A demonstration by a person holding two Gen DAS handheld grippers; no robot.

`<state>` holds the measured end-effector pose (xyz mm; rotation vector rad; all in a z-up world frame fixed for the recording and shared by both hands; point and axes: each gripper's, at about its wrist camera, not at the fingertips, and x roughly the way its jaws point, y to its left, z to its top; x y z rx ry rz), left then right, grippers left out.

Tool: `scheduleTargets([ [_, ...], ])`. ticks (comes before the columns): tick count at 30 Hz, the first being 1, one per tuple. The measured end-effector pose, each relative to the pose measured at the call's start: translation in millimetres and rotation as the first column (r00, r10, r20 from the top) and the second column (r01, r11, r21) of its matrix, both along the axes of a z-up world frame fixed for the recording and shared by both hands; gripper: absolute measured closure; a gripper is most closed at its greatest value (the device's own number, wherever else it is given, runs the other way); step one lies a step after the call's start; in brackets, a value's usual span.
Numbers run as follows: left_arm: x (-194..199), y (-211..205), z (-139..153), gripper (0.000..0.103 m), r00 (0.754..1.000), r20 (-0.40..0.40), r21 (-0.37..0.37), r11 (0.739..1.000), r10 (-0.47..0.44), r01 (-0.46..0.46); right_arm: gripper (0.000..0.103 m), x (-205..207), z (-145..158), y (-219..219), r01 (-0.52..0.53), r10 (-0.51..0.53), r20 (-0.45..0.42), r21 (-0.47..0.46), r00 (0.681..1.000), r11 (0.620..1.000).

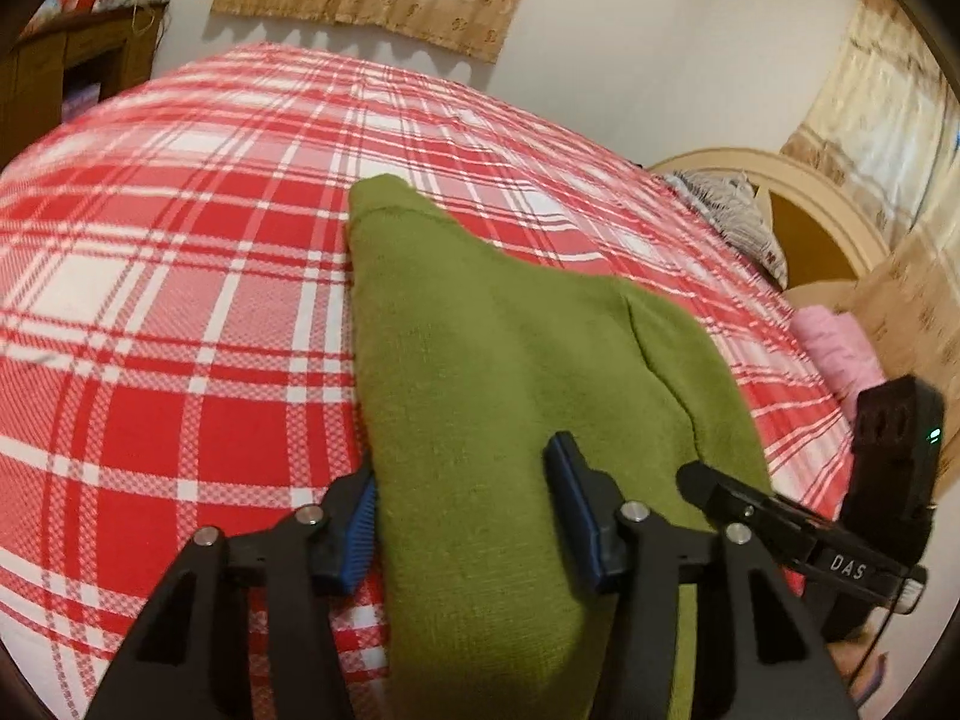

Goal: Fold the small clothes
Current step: 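Grasp the bundle with the left tool while the right tool holds it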

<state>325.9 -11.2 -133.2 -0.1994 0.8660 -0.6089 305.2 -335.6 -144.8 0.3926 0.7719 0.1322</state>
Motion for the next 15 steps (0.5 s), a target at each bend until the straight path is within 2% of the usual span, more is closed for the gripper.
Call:
scheduleTargets([
  [3, -3, -6, 3, 0.055, 1.000, 0.023, 0.057, 0.998, 0.006, -0.007, 0.058, -1, 3, 5, 0.007, -0.007, -0.005, -0.026, 1.000, 1.000],
  [9, -16, -16, 20, 0.064, 1.000, 0.007, 0.190, 0.982, -0.005, 0.004, 0.064, -20, 10, 8, 0.041, -0.041, -0.045, 0.016, 0.998, 0.999],
  [13, -30, -13, 24, 0.064, 0.999, -0.044, 0.223, 0.974, -0.027, 0.036, 0.065, -46, 11, 11, 0.020, -0.016, -0.063, 0.054, 0.998, 0.998],
  [15, -29, -13, 21, 0.055, 0.999, -0.043, 0.223, 0.974, -0.026, 0.035, 0.064, -53, 7, 8, 0.030, -0.026, -0.059, 0.082, 0.998, 0.996],
])
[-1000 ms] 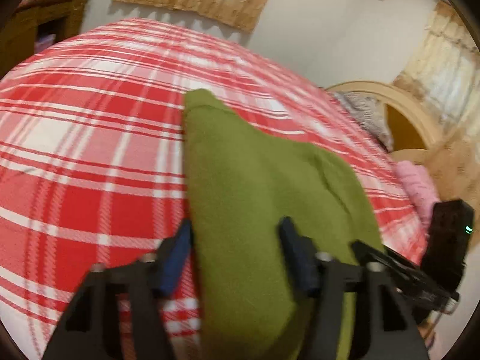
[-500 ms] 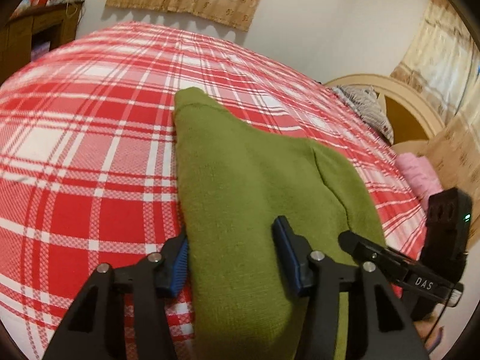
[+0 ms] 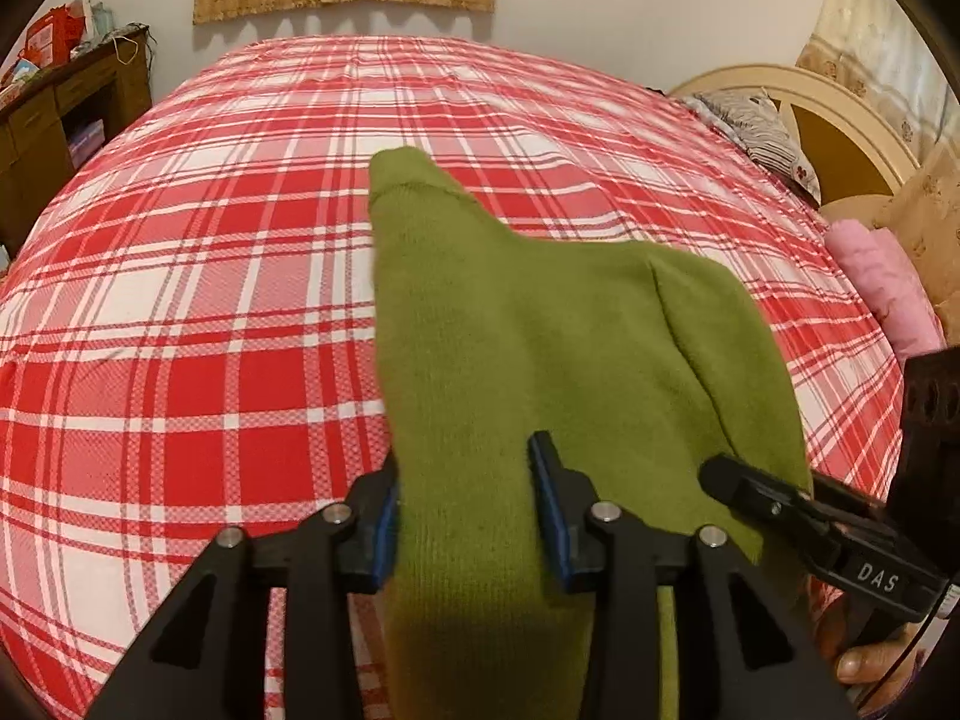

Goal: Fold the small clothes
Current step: 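Grasp the bundle with the left tool while the right tool holds it, then lift the folded sweater with both tools and carry it across the bed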

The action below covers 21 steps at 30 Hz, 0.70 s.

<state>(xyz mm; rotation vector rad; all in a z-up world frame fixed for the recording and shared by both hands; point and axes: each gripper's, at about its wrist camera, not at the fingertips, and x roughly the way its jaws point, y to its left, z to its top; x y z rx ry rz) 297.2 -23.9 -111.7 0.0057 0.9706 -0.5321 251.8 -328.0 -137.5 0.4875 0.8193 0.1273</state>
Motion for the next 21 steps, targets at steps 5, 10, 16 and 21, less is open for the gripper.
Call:
scheduleTargets([
  [5, 17, -7, -8, 0.018, 0.999, 0.022, 0.048, 0.998, 0.047, -0.048, 0.043, 6, -7, -5, 0.056, -0.056, 0.004, -0.004, 0.998, 0.998],
  [10, 23, -2, -15, 0.029, 0.999, -0.020, -0.031, 0.999, 0.031, -0.032, 0.039, 18, -11, -4, 0.048, -0.047, 0.040, -0.013, 0.998, 0.999],
  [16, 4, -19, -4, 0.061, 0.995, 0.102, 0.045, 0.999, -0.018, 0.014, 0.054, 13, -2, 15, 0.037, -0.031, 0.052, -0.130, 0.998, 0.991],
  [21, -9, -20, 9, 0.071, 0.994, 0.105, 0.114, 0.993, -0.029, 0.017, 0.064, -9, 16, 27, 0.051, -0.045, 0.059, -0.115, 0.997, 0.992],
])
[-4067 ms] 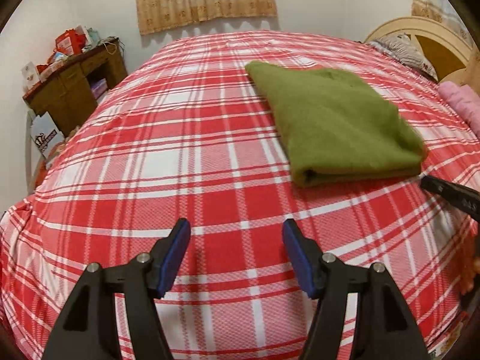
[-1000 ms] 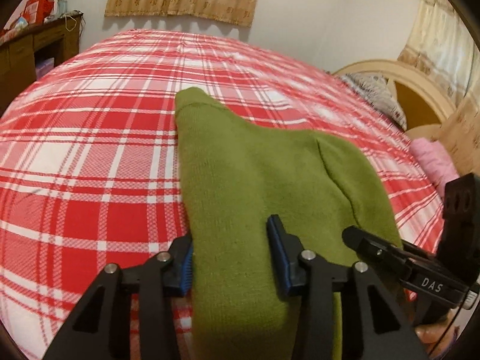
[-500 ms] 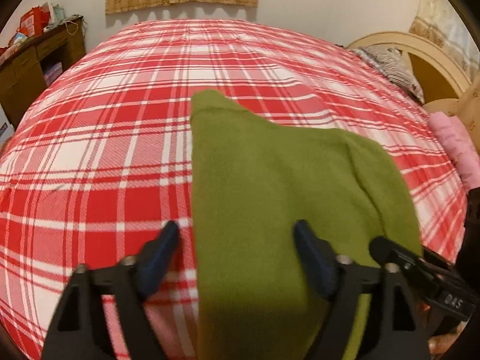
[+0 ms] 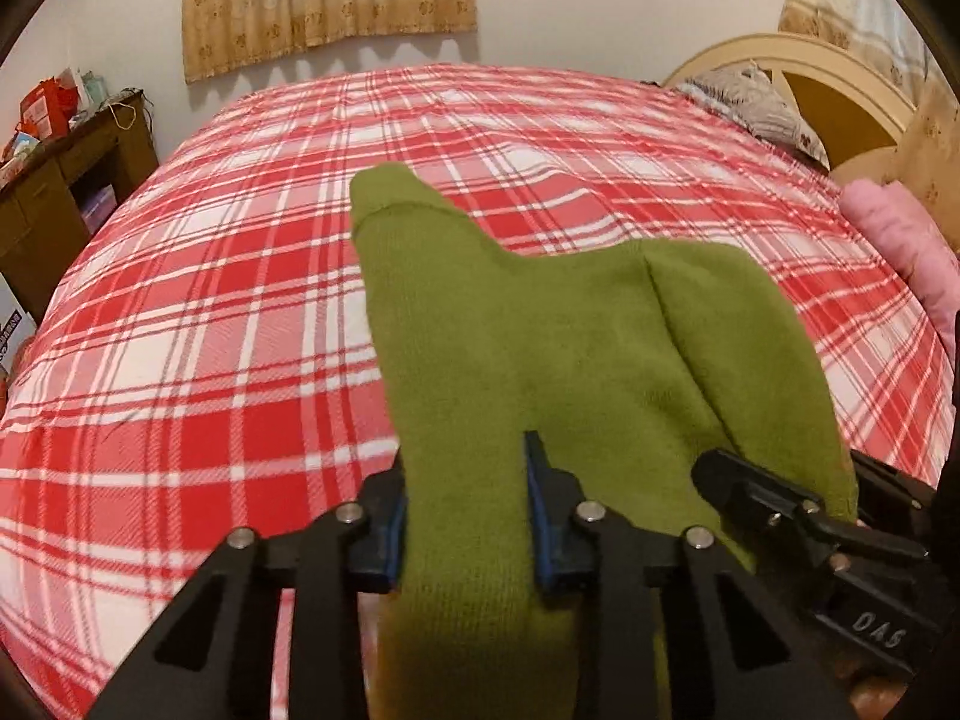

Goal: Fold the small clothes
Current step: 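Lift the folded sweater with both tools and carry it across the bed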

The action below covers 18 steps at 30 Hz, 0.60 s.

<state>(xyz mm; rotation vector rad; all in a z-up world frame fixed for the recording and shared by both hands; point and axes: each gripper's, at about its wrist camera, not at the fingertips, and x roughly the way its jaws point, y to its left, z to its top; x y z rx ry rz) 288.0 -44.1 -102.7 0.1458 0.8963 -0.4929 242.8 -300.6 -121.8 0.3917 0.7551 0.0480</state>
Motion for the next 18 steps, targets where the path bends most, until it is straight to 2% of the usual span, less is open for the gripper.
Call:
scheduleTargets([
  [3, -16, 7, 7, 0.071, 0.997, -0.077, 0.009, 1.000, -0.010, 0.011, 0.064, -22, 4, -1, -0.009, 0.012, -0.029, 0.072, 1.000, 0.997],
  [6, -38, 7, 6, 0.071, 0.993, -0.111, 0.031, 0.999, -0.035, 0.038, 0.064, -54, 4, 6, -0.038, 0.043, -0.051, 0.087, 0.998, 0.995],
  [9, -57, -1, 1, 0.063, 0.997, -0.055, 0.081, 0.995, -0.049, 0.054, 0.064, -77, -5, 6, -0.034, 0.041, -0.071, 0.098, 0.997, 0.995],
  [10, -59, -5, 0, 0.057, 0.999, -0.028, 0.104, 0.993, -0.044, 0.047, 0.064, -80, -9, 3, -0.025, 0.032, -0.066, 0.107, 0.997, 0.994],
  [13, -59, -12, -4, 0.053, 1.000, 0.020, 0.133, 0.991, -0.020, 0.017, 0.060, -75, -18, -3, 0.020, -0.010, -0.065, 0.152, 0.998, 0.988],
  [14, -57, -13, -5, 0.052, 0.999, 0.029, 0.129, 0.992, -0.016, 0.012, 0.053, -72, -21, -2, 0.027, -0.017, -0.065, 0.152, 0.998, 0.988],
  [16, -58, -11, -6, 0.053, 0.999, 0.036, 0.122, 0.993, -0.013, 0.009, 0.051, -69, -27, -1, 0.038, -0.032, -0.039, 0.160, 0.999, 0.986],
  [18, -62, -9, -5, 0.063, 0.998, 0.059, 0.113, 0.993, -0.029, 0.022, 0.051, -69, -25, 3, 0.049, -0.046, -0.030, 0.133, 0.999, 0.990],
])
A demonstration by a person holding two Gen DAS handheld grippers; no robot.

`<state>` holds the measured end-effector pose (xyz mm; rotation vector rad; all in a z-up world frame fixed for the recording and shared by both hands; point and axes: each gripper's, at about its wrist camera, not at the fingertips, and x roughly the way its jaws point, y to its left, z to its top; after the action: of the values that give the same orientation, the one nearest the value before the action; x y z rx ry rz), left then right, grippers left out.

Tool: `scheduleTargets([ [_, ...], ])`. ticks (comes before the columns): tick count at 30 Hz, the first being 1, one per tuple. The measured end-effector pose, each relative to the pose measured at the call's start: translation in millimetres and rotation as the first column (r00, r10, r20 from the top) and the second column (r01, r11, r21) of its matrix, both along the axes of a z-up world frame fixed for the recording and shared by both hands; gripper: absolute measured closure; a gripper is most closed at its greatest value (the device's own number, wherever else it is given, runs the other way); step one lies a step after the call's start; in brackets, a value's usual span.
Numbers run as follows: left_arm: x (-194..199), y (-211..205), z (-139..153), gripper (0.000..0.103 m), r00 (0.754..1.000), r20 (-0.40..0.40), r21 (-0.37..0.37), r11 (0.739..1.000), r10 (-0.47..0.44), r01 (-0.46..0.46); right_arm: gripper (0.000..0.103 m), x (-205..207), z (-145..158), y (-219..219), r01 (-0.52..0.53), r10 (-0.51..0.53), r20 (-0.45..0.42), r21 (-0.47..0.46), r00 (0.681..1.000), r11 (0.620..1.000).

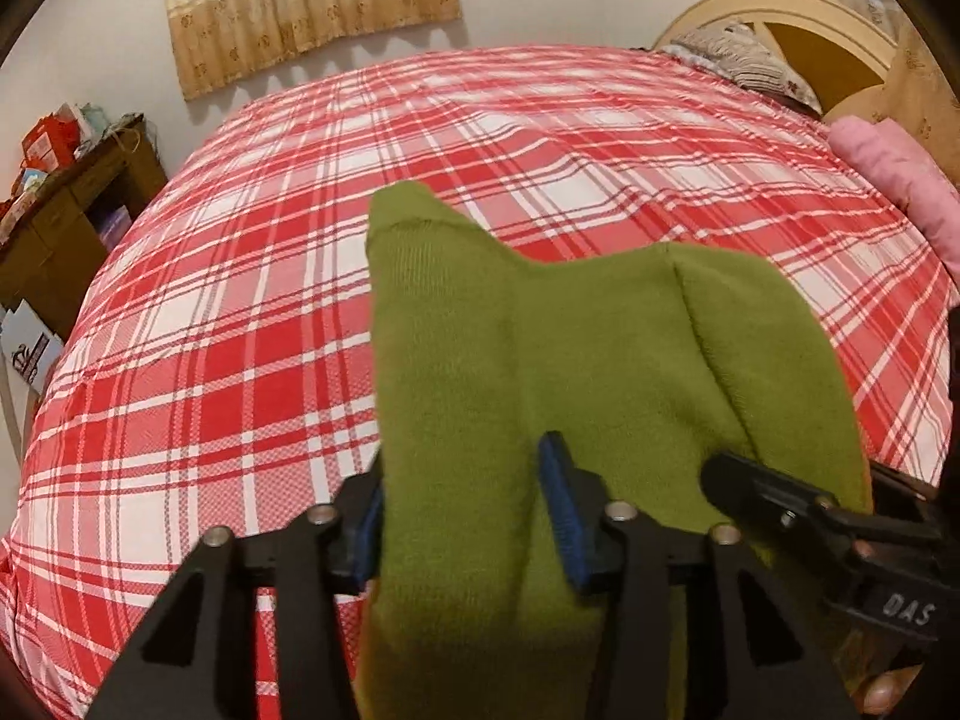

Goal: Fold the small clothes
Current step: 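Lift the folded sweater with both tools and carry it across the bed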

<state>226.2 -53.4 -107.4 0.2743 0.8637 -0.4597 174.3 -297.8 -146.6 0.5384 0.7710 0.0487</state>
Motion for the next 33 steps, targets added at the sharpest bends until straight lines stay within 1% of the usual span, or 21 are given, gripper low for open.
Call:
scheduleTargets([
  [1, -4, 1, 0, 0.068, 1.000, 0.011, 0.000, 1.000, -0.002, 0.002, 0.052, -1, 3, 5, 0.010, -0.010, -0.001, -0.029, 1.000, 1.000],
  [2, -7, 2, 2, 0.070, 1.000, 0.023, -0.003, 1.000, -0.005, 0.005, 0.058, -3, 6, 10, 0.014, -0.014, 0.000, -0.057, 1.000, 0.998],
  [3, -9, 4, 3, 0.071, 1.000, 0.027, -0.006, 1.000, -0.003, 0.003, 0.061, -6, 12, 16, 0.016, -0.016, 0.004, -0.093, 1.000, 0.996],
  [5, -15, 8, 8, 0.073, 1.000, 0.029, -0.018, 1.000, 0.004, -0.003, 0.064, -14, 25, 29, 0.021, -0.017, 0.025, -0.161, 1.000, 0.987],
  [8, -24, 17, 16, 0.073, 0.999, 0.026, -0.052, 0.999, 0.019, -0.018, 0.064, -30, 41, 43, 0.027, -0.015, 0.059, -0.200, 0.998, 0.979],
  [12, -40, 30, 26, 0.073, 0.998, 0.044, -0.075, 0.997, 0.035, -0.032, 0.064, -48, 55, 56, 0.036, -0.017, 0.091, -0.210, 0.996, 0.977],
  [16, -55, 44, 35, 0.073, 0.996, 0.075, -0.070, 0.996, 0.053, -0.048, 0.064, -64, 66, 76, 0.025, 0.000, 0.114, -0.223, 0.994, 0.974],
  [21, -61, 70, 41, 0.073, 0.993, 0.080, -0.090, 0.992, 0.090, -0.083, 0.064, -68, 74, 99, -0.001, 0.032, 0.133, -0.227, 0.991, 0.974],
  [25, -63, 85, 40, 0.073, 0.989, 0.084, -0.088, 0.990, 0.122, -0.115, 0.064, -67, 74, 115, -0.023, 0.055, 0.136, -0.228, 0.989, 0.973],
  [28, -65, 94, 37, 0.073, 0.988, 0.070, -0.090, 0.987, 0.138, -0.132, 0.064, -68, 71, 123, -0.035, 0.066, 0.130, -0.225, 0.989, 0.974],
  [33, -73, 96, 35, 0.073, 0.988, 0.070, -0.085, 0.988, 0.138, -0.132, 0.064, -73, 71, 129, -0.040, 0.070, 0.123, -0.233, 0.990, 0.972],
])
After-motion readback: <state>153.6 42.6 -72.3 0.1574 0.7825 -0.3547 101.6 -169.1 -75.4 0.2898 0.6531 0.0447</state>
